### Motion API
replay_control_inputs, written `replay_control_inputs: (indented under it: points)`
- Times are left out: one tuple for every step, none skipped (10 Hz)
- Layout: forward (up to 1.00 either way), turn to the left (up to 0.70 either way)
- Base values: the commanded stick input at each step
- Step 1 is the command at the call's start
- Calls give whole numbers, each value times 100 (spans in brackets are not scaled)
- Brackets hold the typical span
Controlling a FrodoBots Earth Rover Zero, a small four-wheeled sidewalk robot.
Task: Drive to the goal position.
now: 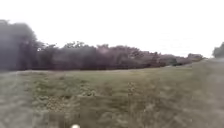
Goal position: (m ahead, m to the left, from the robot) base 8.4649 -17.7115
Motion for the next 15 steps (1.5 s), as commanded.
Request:
replay_control_inputs:
  points:
    - [-100, 0]
    - [-100, 0]
    - [-100, 0]
    - [-100, 0]
    - [-100, 0]
    - [-100, 0]
    - [-100, 0]
    - [-100, 0]
    - [-100, 0]
    - [-100, 0]
    - [-100, 0]
    - [-100, 0]
    - [-99, 0]
    - [-95, 0]
    - [-92, 0]
